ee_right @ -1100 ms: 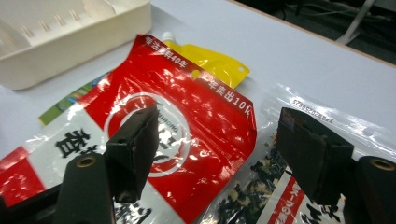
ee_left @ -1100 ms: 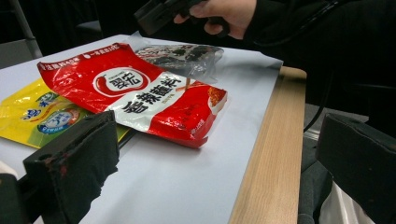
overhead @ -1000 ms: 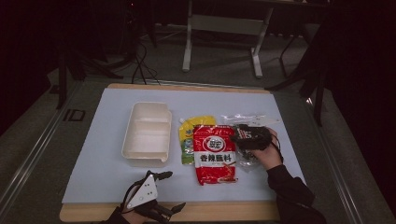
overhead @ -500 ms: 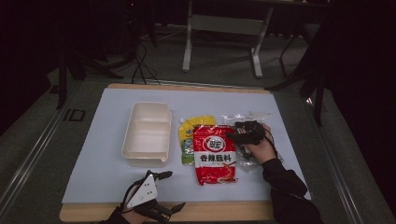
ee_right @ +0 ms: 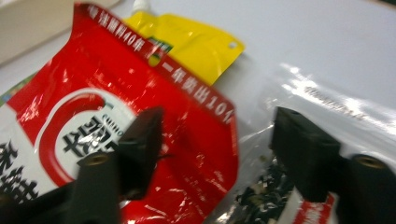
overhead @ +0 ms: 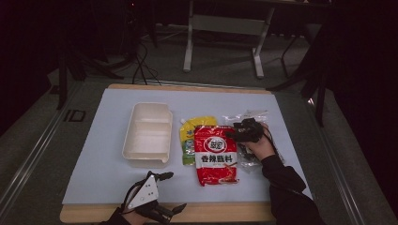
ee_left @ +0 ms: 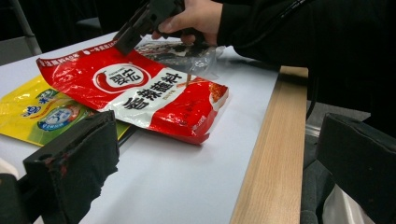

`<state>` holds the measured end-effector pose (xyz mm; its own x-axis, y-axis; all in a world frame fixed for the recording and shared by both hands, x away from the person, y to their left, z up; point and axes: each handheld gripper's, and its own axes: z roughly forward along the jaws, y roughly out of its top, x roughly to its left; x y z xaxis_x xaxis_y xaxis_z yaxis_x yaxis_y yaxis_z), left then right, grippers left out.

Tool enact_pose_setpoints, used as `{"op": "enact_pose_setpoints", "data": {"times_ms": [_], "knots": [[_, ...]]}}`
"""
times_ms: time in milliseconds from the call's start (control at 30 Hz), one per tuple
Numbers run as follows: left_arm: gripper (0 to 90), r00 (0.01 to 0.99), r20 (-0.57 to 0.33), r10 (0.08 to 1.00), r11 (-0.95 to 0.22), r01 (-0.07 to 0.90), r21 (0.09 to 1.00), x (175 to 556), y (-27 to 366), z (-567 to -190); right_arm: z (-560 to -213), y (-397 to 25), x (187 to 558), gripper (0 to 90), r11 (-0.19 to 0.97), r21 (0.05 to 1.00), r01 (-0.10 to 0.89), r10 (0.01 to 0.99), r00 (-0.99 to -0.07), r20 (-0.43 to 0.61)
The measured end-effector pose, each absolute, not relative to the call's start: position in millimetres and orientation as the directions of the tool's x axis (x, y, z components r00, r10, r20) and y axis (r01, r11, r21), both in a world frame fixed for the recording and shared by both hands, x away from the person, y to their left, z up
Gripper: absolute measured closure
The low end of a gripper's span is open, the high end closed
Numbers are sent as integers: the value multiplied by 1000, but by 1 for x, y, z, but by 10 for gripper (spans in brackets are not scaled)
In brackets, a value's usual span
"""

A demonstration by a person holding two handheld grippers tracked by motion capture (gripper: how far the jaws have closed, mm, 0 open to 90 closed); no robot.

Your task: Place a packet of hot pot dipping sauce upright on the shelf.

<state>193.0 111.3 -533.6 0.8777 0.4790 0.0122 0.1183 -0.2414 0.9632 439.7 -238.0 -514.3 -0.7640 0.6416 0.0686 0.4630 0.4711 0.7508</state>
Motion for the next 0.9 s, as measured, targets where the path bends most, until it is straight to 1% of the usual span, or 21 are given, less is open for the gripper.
{"op": "enact_pose_setpoints", "data": {"times_ms": [33,67,100,133,167,233,300,467,667,800,900], "knots": [[6,878,13,478,-242,118,963,193,111,-533,-515,-237,440,467,479,746,463,636,-769,69],[7,878,12,479,-242,119,963,193,111,-534,-516,-236,439,611,500,732,462,619,-782,71],[7,878,12,479,-242,119,963,193,111,-534,-516,-236,439,611,500,732,462,619,-782,71],[7,878,11,479,-241,120,963,193,111,-534,-516,-235,438,722,511,729,455,618,-784,57],[7,878,10,479,-241,121,963,193,111,-534,-515,-235,437,799,527,723,446,616,-787,36],[7,878,10,479,-241,121,963,193,111,-534,-511,-236,435,854,539,722,434,609,-793,23],[7,878,11,479,-242,120,963,193,111,-534,-507,-235,433,877,554,718,422,604,-797,1],[7,878,12,479,-243,119,963,193,111,-534,-491,-234,421,885,568,728,384,593,-804,-39],[7,878,15,479,-244,117,963,193,110,-534,-483,-236,415,886,558,745,366,586,-809,-42],[7,875,10,483,-240,122,963,193,110,-533,-468,-237,400,889,556,763,329,572,-818,-64],[7,865,26,500,-248,115,962,193,110,-530,-459,-240,391,890,553,774,307,564,-822,-76]]}}
